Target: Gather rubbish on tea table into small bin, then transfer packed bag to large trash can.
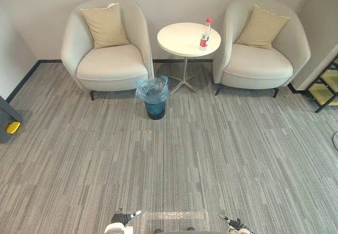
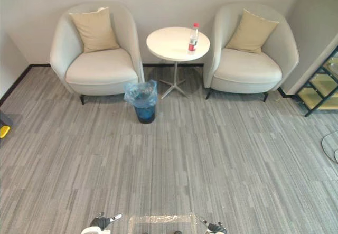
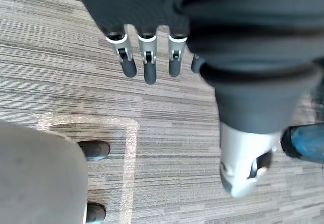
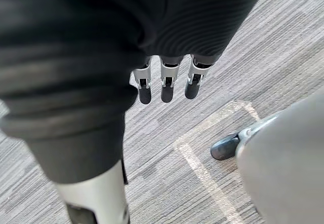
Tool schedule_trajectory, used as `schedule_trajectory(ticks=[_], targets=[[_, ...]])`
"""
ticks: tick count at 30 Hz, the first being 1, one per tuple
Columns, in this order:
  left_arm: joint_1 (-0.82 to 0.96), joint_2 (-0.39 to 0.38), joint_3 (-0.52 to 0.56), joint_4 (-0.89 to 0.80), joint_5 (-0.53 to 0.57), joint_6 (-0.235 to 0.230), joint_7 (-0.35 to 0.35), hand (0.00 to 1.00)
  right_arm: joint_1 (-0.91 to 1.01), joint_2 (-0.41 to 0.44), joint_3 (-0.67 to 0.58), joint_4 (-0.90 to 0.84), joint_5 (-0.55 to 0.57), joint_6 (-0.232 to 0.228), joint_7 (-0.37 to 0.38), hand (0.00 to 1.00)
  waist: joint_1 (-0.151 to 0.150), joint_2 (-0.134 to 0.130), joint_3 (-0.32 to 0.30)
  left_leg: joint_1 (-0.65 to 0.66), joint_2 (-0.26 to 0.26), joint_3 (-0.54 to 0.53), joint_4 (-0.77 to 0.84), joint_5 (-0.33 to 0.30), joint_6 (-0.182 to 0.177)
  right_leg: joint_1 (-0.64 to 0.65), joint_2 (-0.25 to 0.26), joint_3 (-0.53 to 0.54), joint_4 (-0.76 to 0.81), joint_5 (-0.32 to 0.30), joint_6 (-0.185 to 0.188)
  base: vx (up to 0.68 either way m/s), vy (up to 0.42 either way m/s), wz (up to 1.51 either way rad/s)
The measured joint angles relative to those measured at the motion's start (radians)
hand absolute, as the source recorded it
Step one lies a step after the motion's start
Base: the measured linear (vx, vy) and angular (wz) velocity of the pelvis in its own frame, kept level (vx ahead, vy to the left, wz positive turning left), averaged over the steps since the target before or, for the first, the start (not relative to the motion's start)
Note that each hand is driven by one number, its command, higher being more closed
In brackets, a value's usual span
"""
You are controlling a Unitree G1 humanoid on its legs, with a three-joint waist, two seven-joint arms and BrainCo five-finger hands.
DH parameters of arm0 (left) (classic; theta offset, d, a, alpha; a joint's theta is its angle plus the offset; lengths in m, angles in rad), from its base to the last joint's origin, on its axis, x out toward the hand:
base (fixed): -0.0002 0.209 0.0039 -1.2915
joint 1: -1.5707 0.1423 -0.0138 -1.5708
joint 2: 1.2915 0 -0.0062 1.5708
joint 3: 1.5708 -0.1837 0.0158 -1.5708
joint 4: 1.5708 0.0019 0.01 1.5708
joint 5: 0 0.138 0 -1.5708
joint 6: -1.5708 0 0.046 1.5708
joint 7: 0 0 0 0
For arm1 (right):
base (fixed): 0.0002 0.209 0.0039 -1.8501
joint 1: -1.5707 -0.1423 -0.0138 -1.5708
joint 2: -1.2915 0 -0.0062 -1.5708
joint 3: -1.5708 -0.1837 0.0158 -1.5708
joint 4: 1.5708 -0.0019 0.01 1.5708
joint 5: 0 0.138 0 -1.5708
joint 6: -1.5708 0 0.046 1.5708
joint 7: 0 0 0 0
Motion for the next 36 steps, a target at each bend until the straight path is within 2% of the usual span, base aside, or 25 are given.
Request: schedule_trajectory(ticks=[8,20,22,27,29,30,33,36], targets=[[-0.001,0.001,-0.012,0.001,0.010,0.000,-0.003,0.00,0.000,-0.005,0.023,0.000,-0.038,0.001,0.003,0.00,0.000,0.000,0.000,0.000,0.007,-0.001,0.003,-0.002,-0.003,-0.003,0.007,0.001,-0.002,0.001,-0.002,-0.02,-0.029,-0.01],[-0.019,0.002,-0.040,0.018,0.019,0.000,-0.004,0.00,-0.001,-0.013,0.052,0.000,-0.037,0.002,0.003,0.00,-0.004,0.003,0.001,-0.004,0.010,-0.003,0.003,-0.003,-0.004,-0.002,0.011,-0.006,-0.010,0.001,-0.003,0.00,-0.015,0.01],[-0.020,0.002,-0.040,0.018,0.019,0.000,-0.004,0.00,-0.001,-0.013,0.052,0.000,-0.036,0.002,0.003,0.00,-0.006,0.005,0.006,-0.005,0.012,0.003,0.012,-0.009,-0.013,-0.002,0.012,0.004,-0.008,0.001,-0.003,0.00,-0.002,-0.12],[-0.037,-0.001,-0.038,0.015,0.017,0.002,-0.002,0.00,-0.005,-0.022,0.051,-0.018,-0.025,-0.007,0.003,0.00,-0.007,0.024,0.039,-0.083,0.045,0.033,0.220,-0.120,-0.032,-0.031,0.024,0.030,0.078,-0.041,-0.021,0.00,-0.033,-0.18],[-0.047,-0.001,-0.019,0.008,0.013,0.002,-0.002,0.00,-0.004,-0.021,0.051,-0.037,-0.025,-0.008,0.002,0.00,-0.006,0.015,0.066,-0.128,0.063,0.058,0.345,-0.146,-0.068,-0.039,0.024,0.040,0.113,-0.084,-0.036,-0.04,-0.059,-0.07],[-0.048,-0.002,-0.006,-0.012,-0.003,0.002,-0.002,0.00,-0.003,-0.022,0.050,-0.037,-0.025,-0.008,-0.001,0.00,-0.006,0.006,0.073,-0.178,0.074,0.069,0.462,-0.149,-0.072,-0.044,0.023,0.051,0.137,-0.098,-0.043,-0.04,-0.096,-0.14],[-0.040,-0.028,0.062,-0.054,-0.028,0.001,0.001,0.00,-0.003,-0.023,0.054,-0.055,-0.019,-0.007,-0.002,0.00,0.011,0.007,0.096,-0.288,0.124,0.103,0.744,-0.150,-0.076,-0.043,0.026,0.097,0.213,-0.149,-0.061,0.06,-0.038,-0.41],[-0.036,-0.045,0.081,-0.074,-0.041,0.000,0.001,0.00,-0.003,-0.036,0.057,-0.069,0.002,-0.006,-0.005,0.00,0.010,0.027,0.101,-0.364,0.138,0.114,0.765,-0.210,-0.059,-0.037,0.015,0.155,0.221,-0.163,-0.072,0.18,0.088,-0.47]])
